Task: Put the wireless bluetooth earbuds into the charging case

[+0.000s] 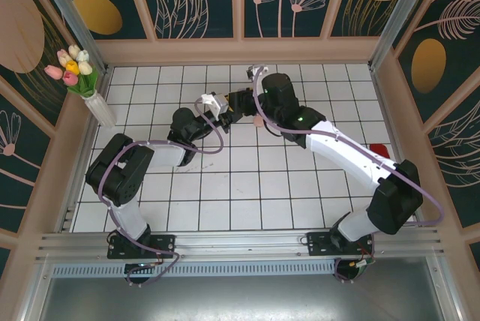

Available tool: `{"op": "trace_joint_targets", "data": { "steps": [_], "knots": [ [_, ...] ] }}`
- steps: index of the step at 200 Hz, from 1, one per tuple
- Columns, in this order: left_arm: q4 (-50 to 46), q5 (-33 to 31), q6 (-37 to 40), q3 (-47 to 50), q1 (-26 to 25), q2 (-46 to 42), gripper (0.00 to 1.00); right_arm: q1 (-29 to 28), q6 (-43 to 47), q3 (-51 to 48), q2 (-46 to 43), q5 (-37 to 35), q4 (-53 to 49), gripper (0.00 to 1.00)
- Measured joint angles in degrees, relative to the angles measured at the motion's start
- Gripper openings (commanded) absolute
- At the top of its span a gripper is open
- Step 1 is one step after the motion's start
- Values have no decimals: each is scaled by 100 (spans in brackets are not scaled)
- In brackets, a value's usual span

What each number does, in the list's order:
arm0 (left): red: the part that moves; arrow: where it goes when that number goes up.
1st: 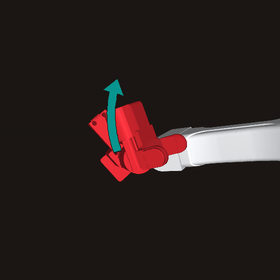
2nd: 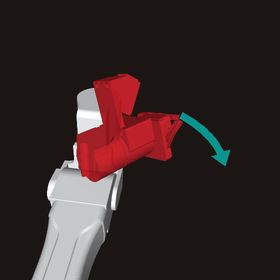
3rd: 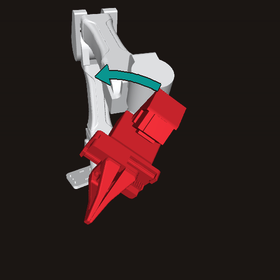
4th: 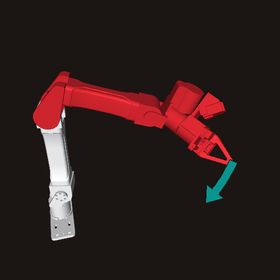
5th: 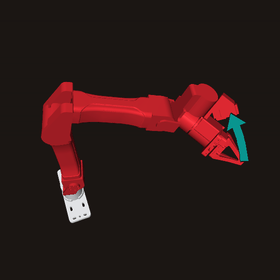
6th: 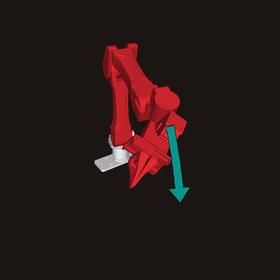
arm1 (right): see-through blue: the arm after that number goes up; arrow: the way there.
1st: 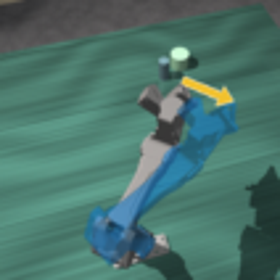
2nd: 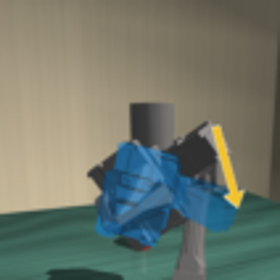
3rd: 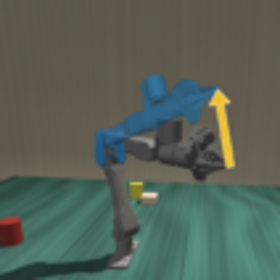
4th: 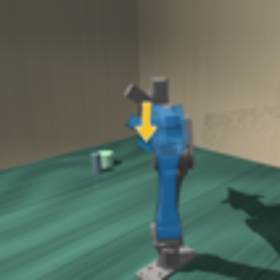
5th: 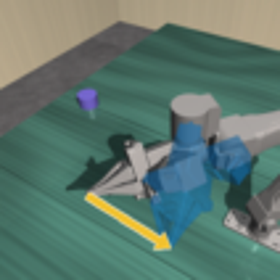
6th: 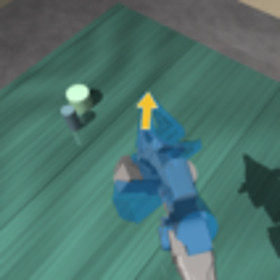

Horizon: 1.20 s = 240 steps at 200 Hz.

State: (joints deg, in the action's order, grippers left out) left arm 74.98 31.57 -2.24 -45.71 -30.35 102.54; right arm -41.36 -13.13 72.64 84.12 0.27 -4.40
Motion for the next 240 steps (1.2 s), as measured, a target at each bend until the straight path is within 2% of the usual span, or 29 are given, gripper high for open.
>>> {"op": "trace_joint_targets", "data": {
  "steps": [37,58,80,120,170,240],
  "knots": [
    [68,11,0,0,-4,2,0,225,-258,273,-358,219,-111,65],
    [140,13,0,0,-4,7,0,505,-448,636,-411,297,-254,62],
    [155,13,2,0,-4,7,0,837,-660,1211,-149,387,-662,54],
    [199,83,4,13,-4,11,0,1246,-857,2155,907,584,-1519,38],
    [243,103,2,17,-4,39,0,1233,-822,2811,1886,885,-2483,29],
    [79,201,2,15,-4,127,0,863,-647,2643,1808,925,-2793,22]
  ]
}}
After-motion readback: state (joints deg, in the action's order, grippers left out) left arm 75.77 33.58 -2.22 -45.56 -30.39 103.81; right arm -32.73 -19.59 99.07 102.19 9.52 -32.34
